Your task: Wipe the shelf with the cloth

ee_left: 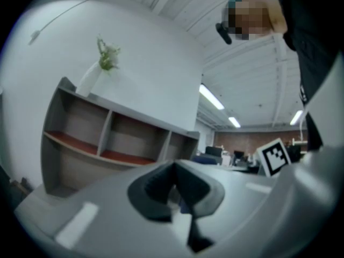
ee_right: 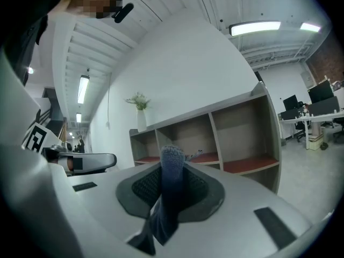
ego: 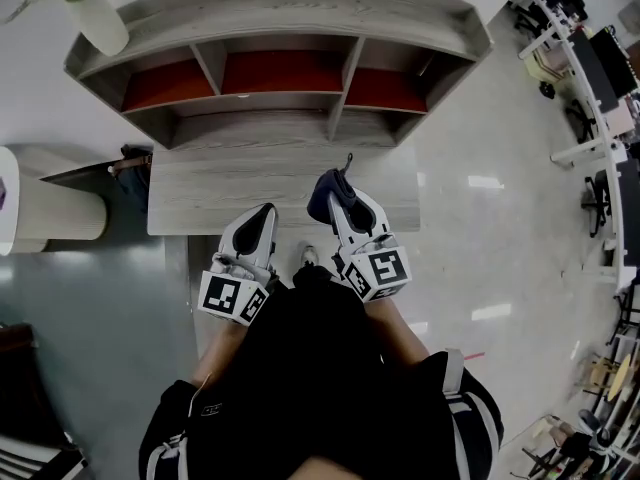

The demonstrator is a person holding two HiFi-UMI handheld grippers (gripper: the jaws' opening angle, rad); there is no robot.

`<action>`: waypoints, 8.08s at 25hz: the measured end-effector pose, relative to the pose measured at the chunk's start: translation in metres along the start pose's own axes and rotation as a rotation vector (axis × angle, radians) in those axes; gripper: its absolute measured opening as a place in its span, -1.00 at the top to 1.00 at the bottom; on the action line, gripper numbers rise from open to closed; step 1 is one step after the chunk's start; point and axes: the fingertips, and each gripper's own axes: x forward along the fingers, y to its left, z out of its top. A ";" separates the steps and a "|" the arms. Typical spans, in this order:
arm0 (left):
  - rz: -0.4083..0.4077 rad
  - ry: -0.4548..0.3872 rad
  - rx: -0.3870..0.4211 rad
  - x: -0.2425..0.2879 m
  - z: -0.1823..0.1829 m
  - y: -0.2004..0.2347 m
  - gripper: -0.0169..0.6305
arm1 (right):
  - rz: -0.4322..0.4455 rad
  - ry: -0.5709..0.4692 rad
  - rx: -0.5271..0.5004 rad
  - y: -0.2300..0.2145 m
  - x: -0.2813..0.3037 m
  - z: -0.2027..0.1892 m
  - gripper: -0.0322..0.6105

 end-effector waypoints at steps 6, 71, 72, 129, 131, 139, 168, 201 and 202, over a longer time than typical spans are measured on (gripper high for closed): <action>0.053 0.015 0.013 0.022 0.000 0.019 0.93 | -0.007 -0.001 0.014 -0.027 0.026 0.004 0.72; -0.021 -0.023 -0.029 0.132 0.049 0.226 0.94 | -0.426 0.375 -0.185 -0.140 0.269 -0.031 0.73; -0.019 -0.025 -0.029 0.131 0.049 0.227 0.93 | -0.415 0.384 -0.199 -0.136 0.273 -0.032 0.73; -0.027 -0.050 -0.035 0.090 0.057 0.229 0.93 | 0.070 0.194 -0.240 0.015 0.324 -0.009 0.72; -0.048 -0.045 -0.035 0.096 0.056 0.222 0.93 | -0.014 0.158 -0.221 -0.007 0.312 0.008 0.72; -0.135 -0.033 -0.036 0.119 0.053 0.193 0.94 | -0.375 0.156 -0.252 -0.101 0.256 0.043 0.72; -0.151 -0.007 -0.037 0.121 0.048 0.186 0.93 | -0.508 0.617 -0.405 -0.155 0.283 -0.032 0.72; 0.007 -0.039 -0.035 0.087 0.056 0.233 0.93 | -0.211 0.736 -0.572 -0.078 0.387 -0.049 0.73; 0.016 -0.039 -0.034 0.085 0.056 0.236 0.93 | -0.198 0.731 -0.580 -0.074 0.392 -0.049 0.73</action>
